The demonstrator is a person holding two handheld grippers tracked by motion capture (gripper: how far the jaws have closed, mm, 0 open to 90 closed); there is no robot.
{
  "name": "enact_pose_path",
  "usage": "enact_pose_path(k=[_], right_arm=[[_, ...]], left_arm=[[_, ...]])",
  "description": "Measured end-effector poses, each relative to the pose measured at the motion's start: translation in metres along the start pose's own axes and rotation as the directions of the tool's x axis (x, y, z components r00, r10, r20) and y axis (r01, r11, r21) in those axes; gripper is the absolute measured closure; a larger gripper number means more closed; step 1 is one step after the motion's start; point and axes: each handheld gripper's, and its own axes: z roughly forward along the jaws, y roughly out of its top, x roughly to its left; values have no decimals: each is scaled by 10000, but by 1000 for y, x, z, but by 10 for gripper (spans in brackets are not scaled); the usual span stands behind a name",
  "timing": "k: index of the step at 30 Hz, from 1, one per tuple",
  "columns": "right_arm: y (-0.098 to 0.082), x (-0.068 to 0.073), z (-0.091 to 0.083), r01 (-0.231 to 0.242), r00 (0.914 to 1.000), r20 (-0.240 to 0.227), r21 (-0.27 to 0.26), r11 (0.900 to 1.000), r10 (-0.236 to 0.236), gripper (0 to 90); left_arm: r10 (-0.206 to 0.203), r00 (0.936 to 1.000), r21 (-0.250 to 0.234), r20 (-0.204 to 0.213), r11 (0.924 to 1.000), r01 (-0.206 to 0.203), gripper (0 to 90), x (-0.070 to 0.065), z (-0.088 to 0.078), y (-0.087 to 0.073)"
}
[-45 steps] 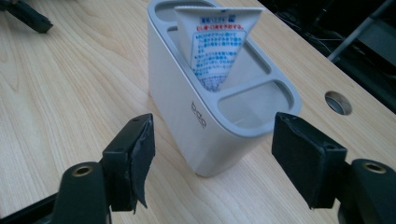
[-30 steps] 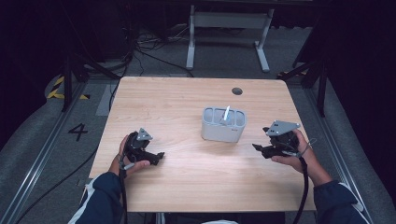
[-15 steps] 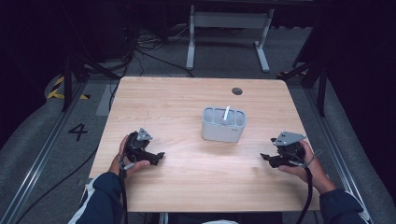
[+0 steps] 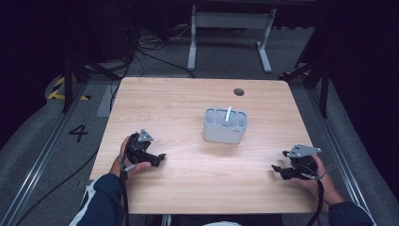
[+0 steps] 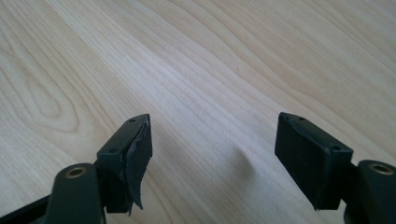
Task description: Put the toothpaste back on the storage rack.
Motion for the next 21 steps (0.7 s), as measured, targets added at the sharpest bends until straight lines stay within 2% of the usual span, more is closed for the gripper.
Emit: enact_pose_path(k=[5,8,12,21], right_arm=[[-17,-3,-3,-258,9996,-106,-193,9995,256,277],[-27,-8,-5,-824,9959,-425,-470,9955,804,270],[-39,-15,-5,-1511,9870,-692,-900,9844,1452,230],[-41,-16,-6,-1569,9866,-595,-901,9835,1519,222]], left_arm=[[-8,10000,-3,-3,10000,8,2,0,0,0],[-2,10000,3,0,10000,2,2,0,0,0],[3,10000,3,0,10000,-3,2,0,0,0],[-64,10000,-11,-58,10000,64,3,-1,0,0]])
